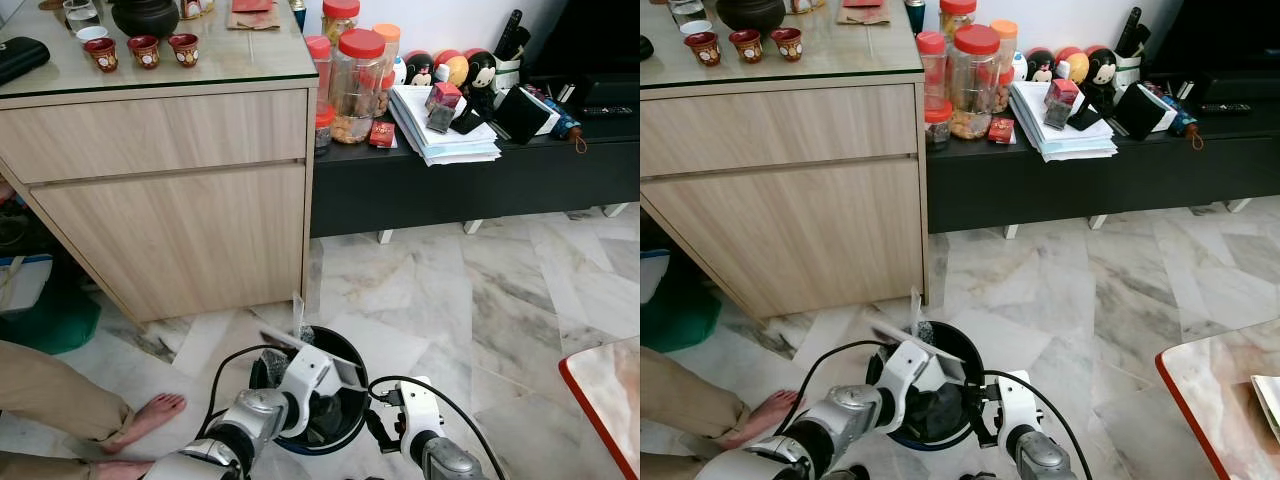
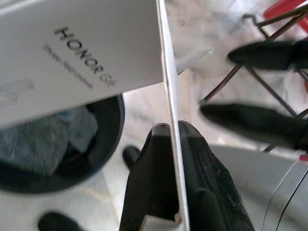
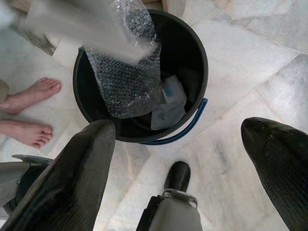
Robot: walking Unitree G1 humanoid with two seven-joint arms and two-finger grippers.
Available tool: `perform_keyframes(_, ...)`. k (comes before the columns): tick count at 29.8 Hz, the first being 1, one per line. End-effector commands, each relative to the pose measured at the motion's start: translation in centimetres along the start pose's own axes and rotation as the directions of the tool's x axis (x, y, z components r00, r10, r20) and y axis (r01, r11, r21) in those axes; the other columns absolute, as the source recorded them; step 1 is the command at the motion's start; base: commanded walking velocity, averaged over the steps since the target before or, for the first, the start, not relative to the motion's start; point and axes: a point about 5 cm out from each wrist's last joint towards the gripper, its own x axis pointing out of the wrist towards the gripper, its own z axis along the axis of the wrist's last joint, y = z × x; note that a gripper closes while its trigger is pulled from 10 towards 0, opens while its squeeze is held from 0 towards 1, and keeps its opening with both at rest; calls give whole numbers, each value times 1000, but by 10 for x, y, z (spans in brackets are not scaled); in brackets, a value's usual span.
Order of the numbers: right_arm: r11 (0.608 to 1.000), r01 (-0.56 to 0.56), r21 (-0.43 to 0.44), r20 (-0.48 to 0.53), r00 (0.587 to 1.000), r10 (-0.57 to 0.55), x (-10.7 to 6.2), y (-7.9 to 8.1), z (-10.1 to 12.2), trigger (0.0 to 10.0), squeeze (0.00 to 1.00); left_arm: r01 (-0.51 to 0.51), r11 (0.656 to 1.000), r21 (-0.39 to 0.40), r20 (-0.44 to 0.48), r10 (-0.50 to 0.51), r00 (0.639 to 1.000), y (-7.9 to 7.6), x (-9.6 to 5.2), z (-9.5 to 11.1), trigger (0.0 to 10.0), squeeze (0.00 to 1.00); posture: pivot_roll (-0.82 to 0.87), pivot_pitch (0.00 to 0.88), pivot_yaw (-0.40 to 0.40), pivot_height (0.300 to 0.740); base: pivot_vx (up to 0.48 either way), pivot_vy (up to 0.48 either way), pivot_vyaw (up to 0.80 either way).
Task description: Picking trash to rubbish bin
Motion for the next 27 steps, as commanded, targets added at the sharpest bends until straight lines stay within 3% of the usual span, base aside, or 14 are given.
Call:
perform_keyframes(1, 1000, 15, 8, 0, 1000, -15, -1, -3, -2, 10000, 0, 20, 999, 32, -1, -20, 1000, -4, 2, 3, 10000, 0, 53, 149, -74, 740, 0, 0, 0)
perform_keyframes(8, 1000, 17, 8, -3, 1000, -17, -2, -3, -4, 10000, 0, -36, 998, -58, 34, 38, 999, 2, 1, 6, 10000, 0, 51, 150, -72, 740, 0, 0, 0)
perform_keyframes(10, 1000, 17, 9, 2, 1000, -17, -1, -2, -2, 10000, 0, -45, 987, -154, 55, 54, 997, 5, -1, 3, 10000, 0, 51, 150, -69, 740, 0, 0, 0)
perform_keyframes(11, 1000, 17, 9, 2, 1000, -17, -1, -2, -2, 10000, 0, -45, 987, -154, 55, 54, 997, 5, -1, 3, 10000, 0, 51, 150, -69, 740, 0, 0, 0)
perform_keyframes(14, 1000, 16, 10, 12, 1000, -16, 0, -2, 1, 10000, 0, -26, 960, -278, 96, 55, 994, 5, -2, 1, 10000, 0, 49, 149, -68, 740, 0, 0, 0)
perform_keyframes(22, 1000, 12, 11, 22, 1000, -12, 0, -2, 4, 10000, 0, 35, 920, -390, 178, 38, 983, 3, -1, 8, 10000, 0, 43, 153, -70, 740, 0, 0, 0)
perform_keyframes(26, 1000, 11, 12, 24, 1000, -11, 0, -2, 4, 10000, 0, 88, 852, -516, 291, 78, 954, 9, -3, 22, 10000, 0, 41, 153, -71, 740, 0, 0, 0)
perform_keyframes(27, 1000, 10, 13, 24, 1000, -11, 0, -2, 4, 10000, 0, 106, 817, -566, 331, 107, 937, 14, -6, 26, 10000, 0, 41, 153, -71, 740, 0, 0, 0)
